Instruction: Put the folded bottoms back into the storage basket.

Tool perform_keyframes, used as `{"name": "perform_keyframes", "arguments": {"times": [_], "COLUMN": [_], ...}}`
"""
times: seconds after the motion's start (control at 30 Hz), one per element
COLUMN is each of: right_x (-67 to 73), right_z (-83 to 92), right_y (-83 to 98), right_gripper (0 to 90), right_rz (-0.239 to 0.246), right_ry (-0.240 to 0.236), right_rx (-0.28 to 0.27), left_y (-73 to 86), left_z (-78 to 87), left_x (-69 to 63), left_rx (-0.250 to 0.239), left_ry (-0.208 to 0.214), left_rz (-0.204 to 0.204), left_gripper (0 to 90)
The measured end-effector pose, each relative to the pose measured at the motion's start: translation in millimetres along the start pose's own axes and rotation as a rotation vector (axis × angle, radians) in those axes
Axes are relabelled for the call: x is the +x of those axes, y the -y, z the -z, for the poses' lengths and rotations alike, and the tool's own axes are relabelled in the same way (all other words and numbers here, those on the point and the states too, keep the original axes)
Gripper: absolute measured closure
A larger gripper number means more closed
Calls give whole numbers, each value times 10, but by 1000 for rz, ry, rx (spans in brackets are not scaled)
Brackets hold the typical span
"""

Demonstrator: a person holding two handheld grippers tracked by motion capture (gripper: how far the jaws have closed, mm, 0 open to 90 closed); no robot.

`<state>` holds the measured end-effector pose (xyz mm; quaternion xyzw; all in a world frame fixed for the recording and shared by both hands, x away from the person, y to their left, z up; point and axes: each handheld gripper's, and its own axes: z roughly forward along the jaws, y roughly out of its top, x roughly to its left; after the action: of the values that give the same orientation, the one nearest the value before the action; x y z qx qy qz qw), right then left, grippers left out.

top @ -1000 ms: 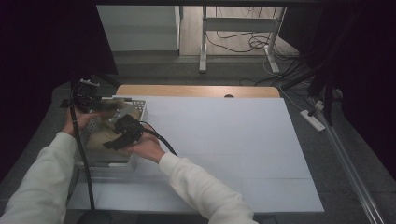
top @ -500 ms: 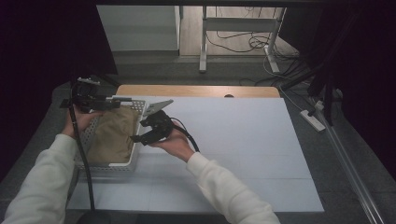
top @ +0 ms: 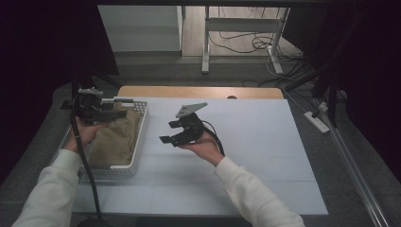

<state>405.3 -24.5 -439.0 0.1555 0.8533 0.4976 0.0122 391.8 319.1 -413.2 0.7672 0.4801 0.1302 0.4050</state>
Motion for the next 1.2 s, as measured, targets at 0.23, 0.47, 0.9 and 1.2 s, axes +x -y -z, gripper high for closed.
{"name": "perform_keyframes", "arguments": {"times": [0.23,0.47,0.9,1.2], "right_x": [-113,-189,-190,-206], "right_z": [466,901,1619,2013], "right_y": [307,616,1087,1491], "right_gripper": [271,271,271,270], "right_rz": [-16,-43,-80,-120], "right_ry": [48,107,208,242], "right_rx": [-17,-19,-26,-22], "left_y": [157,277,494,712], "left_z": [-59,-133,-189,-145], "left_x": [-301,-595,-951,-1073], "left_rx": [-10,-15,-4,-2], "left_ry": [28,26,27,56], "left_rz": [-18,-41,-95,-108], "left_gripper": [202,203,188,183]}}
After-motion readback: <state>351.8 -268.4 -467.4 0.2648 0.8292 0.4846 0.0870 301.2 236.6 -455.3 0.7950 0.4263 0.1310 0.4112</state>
